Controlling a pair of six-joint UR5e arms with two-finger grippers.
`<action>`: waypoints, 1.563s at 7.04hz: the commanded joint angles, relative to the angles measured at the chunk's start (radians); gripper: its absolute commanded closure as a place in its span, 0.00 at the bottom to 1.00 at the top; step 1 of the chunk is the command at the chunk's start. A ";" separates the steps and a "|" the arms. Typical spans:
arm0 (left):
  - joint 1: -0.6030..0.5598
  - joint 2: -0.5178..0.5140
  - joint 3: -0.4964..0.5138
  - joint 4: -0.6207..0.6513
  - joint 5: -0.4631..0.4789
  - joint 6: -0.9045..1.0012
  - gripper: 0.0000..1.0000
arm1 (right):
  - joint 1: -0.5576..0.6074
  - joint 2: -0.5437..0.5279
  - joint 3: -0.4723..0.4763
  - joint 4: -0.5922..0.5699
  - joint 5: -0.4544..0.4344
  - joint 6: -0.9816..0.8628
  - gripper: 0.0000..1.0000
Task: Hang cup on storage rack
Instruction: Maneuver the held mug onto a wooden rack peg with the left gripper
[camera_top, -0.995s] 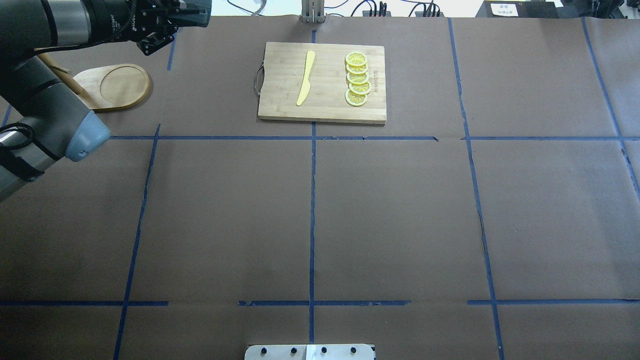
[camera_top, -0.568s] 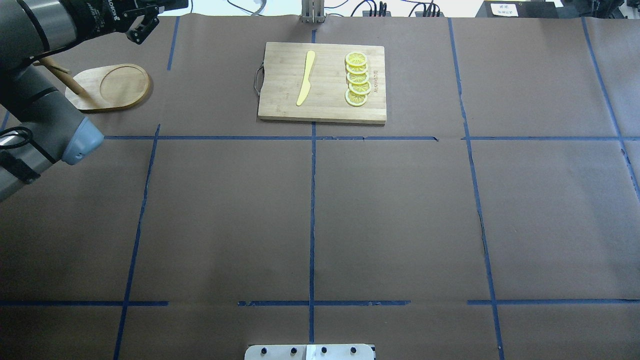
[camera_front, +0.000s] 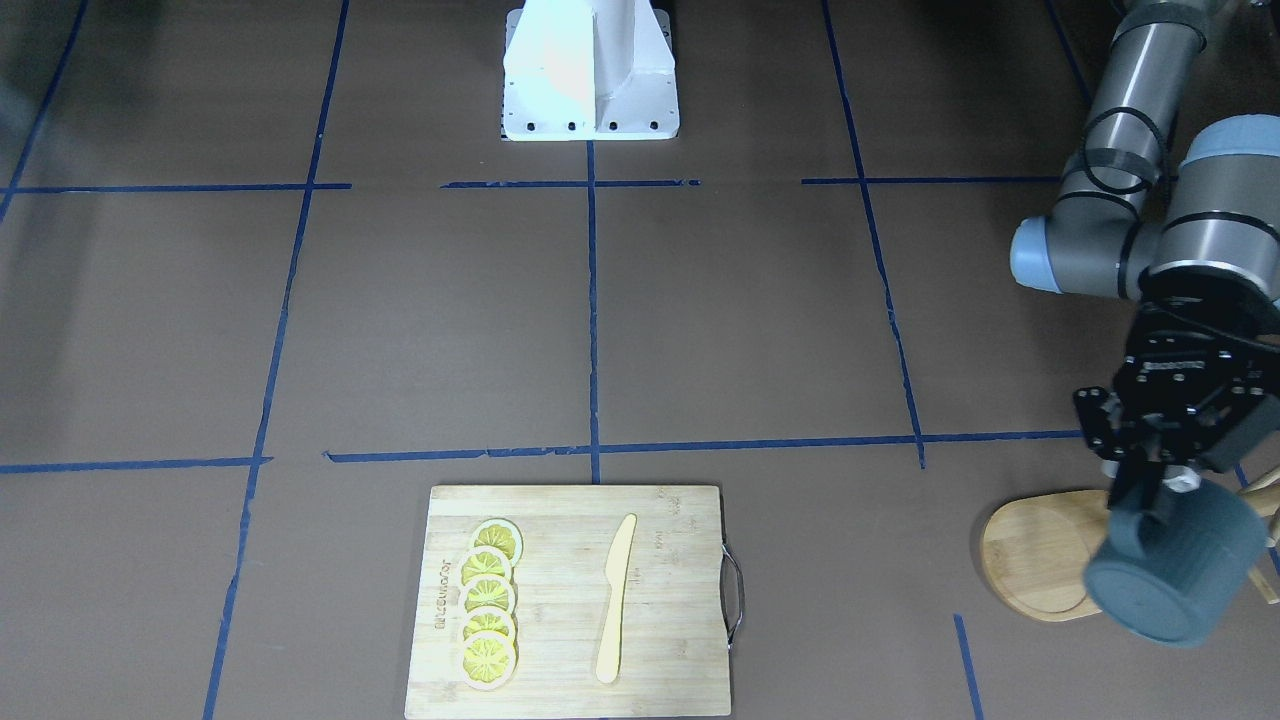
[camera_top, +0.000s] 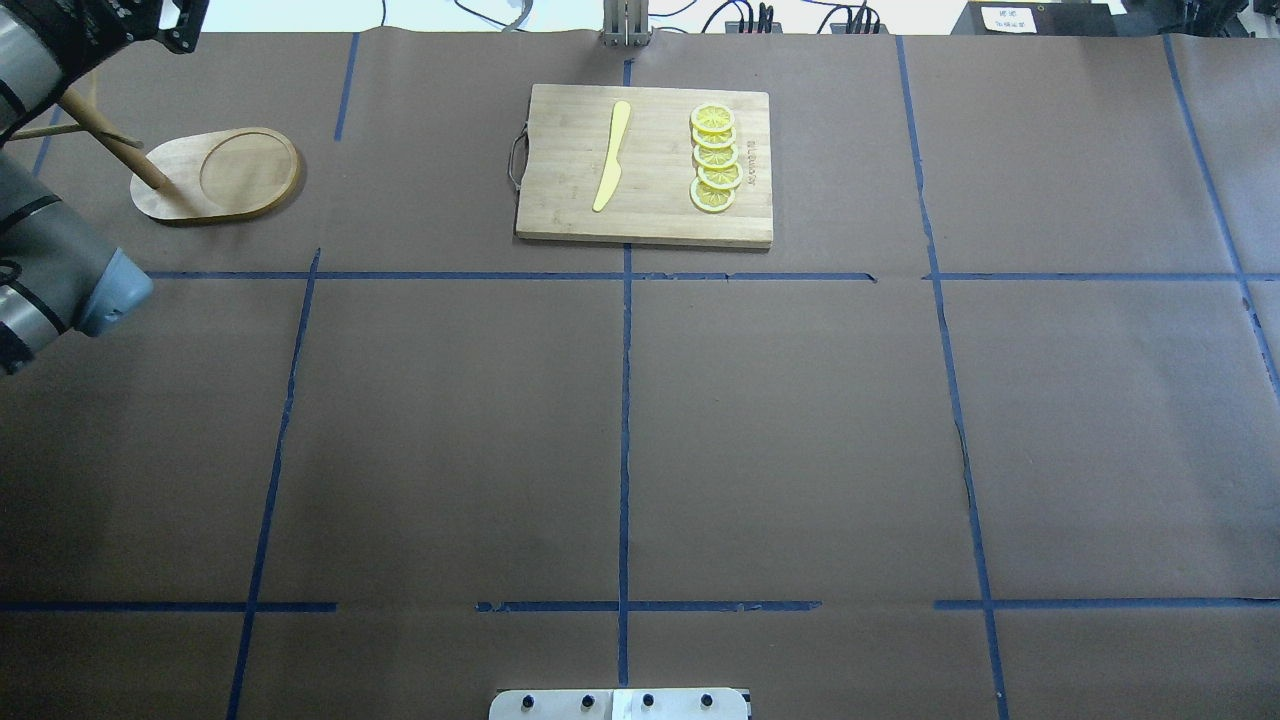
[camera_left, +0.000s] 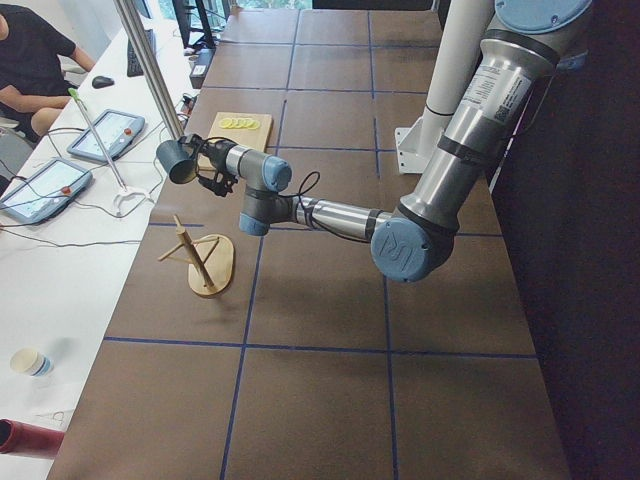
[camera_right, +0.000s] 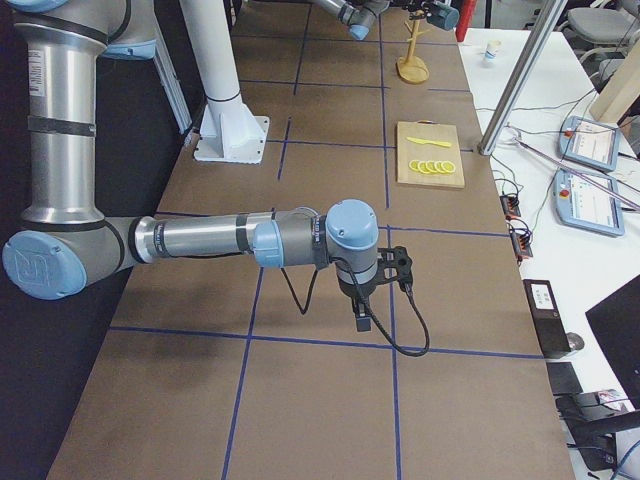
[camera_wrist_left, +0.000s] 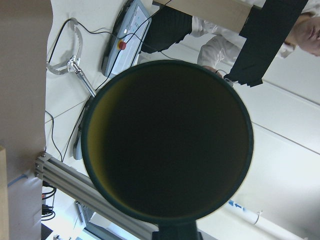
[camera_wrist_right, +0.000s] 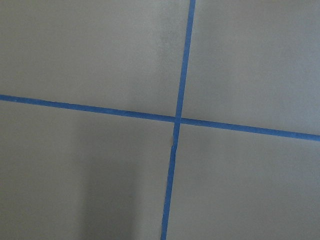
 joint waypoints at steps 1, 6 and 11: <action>-0.031 -0.011 0.073 -0.015 0.009 -0.085 1.00 | -0.002 0.008 -0.001 0.000 0.000 0.000 0.00; -0.022 -0.005 0.173 -0.136 0.079 -0.089 1.00 | -0.002 0.018 -0.001 0.000 -0.002 0.000 0.00; -0.014 0.064 0.159 -0.225 0.082 -0.117 0.99 | -0.002 0.018 -0.004 0.000 -0.003 -0.002 0.00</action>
